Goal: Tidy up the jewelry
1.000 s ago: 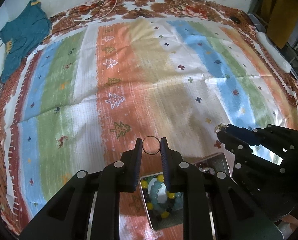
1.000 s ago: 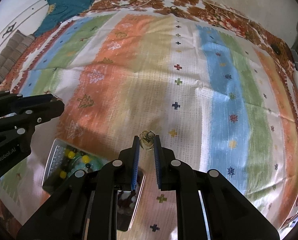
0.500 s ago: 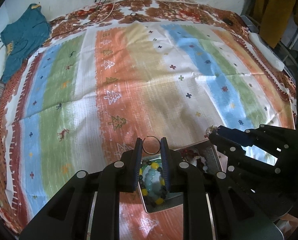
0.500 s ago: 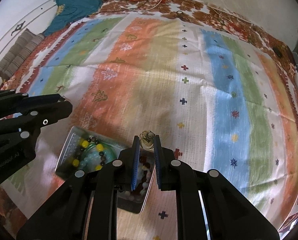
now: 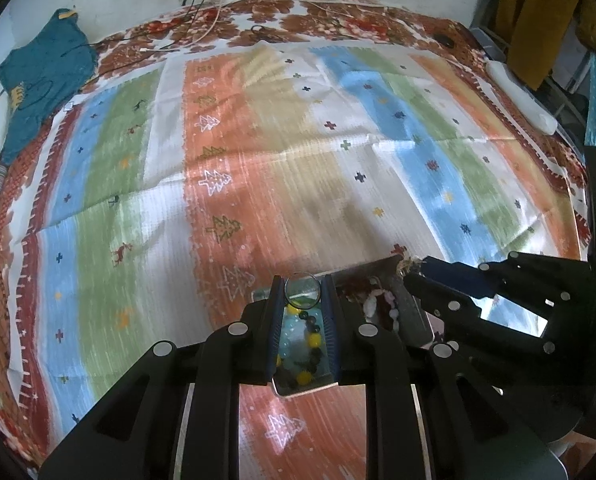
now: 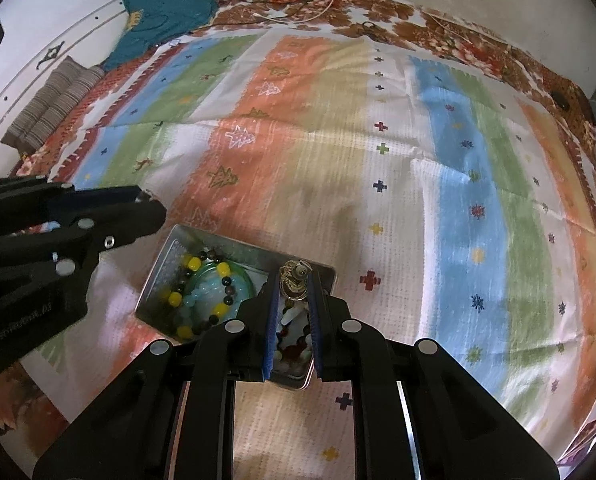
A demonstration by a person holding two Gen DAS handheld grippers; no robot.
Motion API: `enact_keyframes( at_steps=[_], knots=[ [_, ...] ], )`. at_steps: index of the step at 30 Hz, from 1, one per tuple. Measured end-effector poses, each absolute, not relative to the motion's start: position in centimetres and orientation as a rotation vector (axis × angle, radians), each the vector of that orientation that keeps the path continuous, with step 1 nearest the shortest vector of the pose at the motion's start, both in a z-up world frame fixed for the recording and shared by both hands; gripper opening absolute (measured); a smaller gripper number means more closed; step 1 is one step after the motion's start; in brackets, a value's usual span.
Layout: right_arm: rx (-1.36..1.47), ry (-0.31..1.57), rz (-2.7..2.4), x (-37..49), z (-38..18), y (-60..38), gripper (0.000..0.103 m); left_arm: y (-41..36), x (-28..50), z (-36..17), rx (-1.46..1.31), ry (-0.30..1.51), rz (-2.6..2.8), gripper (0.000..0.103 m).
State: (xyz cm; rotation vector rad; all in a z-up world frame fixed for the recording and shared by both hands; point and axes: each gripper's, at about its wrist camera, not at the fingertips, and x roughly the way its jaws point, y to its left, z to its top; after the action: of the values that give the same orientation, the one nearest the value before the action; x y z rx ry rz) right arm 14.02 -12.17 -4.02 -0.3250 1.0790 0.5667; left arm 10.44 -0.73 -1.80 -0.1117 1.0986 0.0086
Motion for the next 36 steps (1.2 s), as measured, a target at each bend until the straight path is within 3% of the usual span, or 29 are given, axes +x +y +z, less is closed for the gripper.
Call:
enact_keyframes(
  at_steps=[3,5,7,12,16,27,36],
  knots=[
    [-0.327,1.084,0.567,13.7,-4.1,-12.3,0.016,-0.8,10.1,-2.0,-0.117,1.106,0.021,0.021],
    [-0.326,1.089,0.566,13.4,-4.1,-12.5,0.029,-0.6,9.8,-1.8,-0.126,1.103,0.029,0.032],
    [-0.334,1.076,0.562,13.1,-3.9,-12.6,0.036,-0.4,9.4,-1.7,-0.13,1.098,0.034,0.033],
    [-0.336,1.053,0.554,12.3,-3.4,-13.1,0.041,0.0,8.3,-1.3,-0.142,1.091,0.039,0.037],
    [-0.329,1.031,0.554,11.7,-2.9,-13.5,0.05,0.1,7.5,-0.9,-0.146,1.079,0.034,0.039],
    [-0.311,0.998,0.577,9.9,-1.8,-14.5,0.062,-0.2,5.2,-0.1,-0.137,1.045,0.02,0.055],
    [-0.294,0.97,0.604,8.0,-1.0,-15.8,0.077,-0.5,3.4,0.3,-0.135,1.022,0.009,0.071]
  ],
)
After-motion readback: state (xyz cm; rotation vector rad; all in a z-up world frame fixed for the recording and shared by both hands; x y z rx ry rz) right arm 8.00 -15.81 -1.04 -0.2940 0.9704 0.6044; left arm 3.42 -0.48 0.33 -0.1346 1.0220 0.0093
